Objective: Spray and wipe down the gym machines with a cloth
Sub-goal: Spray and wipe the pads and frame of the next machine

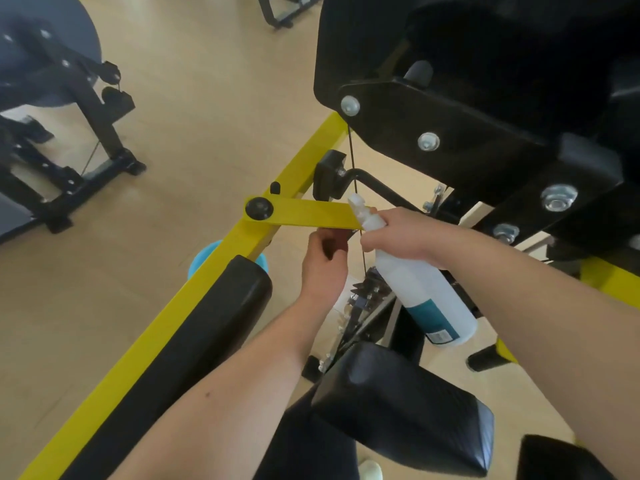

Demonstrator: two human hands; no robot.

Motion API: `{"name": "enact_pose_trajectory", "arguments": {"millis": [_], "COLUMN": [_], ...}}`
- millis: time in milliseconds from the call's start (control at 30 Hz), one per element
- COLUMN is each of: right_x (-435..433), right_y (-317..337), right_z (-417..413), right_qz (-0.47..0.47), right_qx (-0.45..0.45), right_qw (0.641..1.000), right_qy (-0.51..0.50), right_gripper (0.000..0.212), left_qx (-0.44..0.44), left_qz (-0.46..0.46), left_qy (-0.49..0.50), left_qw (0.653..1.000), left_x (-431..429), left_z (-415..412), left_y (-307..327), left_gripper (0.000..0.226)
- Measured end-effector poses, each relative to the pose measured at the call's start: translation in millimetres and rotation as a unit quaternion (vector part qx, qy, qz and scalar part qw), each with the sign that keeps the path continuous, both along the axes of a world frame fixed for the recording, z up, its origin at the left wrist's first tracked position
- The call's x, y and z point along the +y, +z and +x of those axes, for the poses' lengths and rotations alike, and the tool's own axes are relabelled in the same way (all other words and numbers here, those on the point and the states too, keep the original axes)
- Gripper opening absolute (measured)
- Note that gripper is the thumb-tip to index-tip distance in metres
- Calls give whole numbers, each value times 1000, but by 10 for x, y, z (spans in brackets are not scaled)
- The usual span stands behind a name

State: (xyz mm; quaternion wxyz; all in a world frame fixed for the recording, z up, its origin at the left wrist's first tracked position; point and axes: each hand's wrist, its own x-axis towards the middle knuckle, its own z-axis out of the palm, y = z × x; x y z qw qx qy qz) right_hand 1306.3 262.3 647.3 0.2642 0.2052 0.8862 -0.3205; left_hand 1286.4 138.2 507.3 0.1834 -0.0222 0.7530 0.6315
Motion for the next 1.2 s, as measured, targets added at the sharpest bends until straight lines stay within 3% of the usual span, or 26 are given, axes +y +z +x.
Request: {"name": "enact_pose_trajectory", "arguments": {"millis": [133, 267, 567, 767, 867, 967, 1133, 1200], "right_x": [15, 21, 28, 42, 37, 26, 3, 16], "right_y": [-21, -29, -116, -140, -153, -188, -218, -228], "right_z": [11, 9, 14, 11, 22, 35, 62, 48], "right_qz": [0, 21, 55, 53, 65, 76, 93, 92], "right_qx": [5, 9, 22, 23, 20, 18, 35, 43], "right_qw": [1000, 1000, 998, 998, 997, 996, 994, 993], "right_qy": [-4, 9, 23, 23, 34, 32, 41, 56], "right_gripper": [25, 21, 30, 30, 40, 56, 64, 49], "left_qx": [43, 61, 102, 136, 121, 89, 123, 129], "left_qz": [-12, -11, -70, -45, -99, -200, -71, -38], "left_qy": [10, 0, -19, -24, -40, -67, -39, -35], "left_qw": [999, 998, 992, 989, 987, 973, 989, 990], "left_x": [-65, -71, -17, 3, -69, -162, -65, 62], "left_z": [-5, -160, -203, -222, -245, -263, -207, -193], "left_y": [-88, -119, -307, -248, -471, -602, -265, -145], "left_gripper": [23, 38, 25, 20, 16, 33, 8, 28]}}
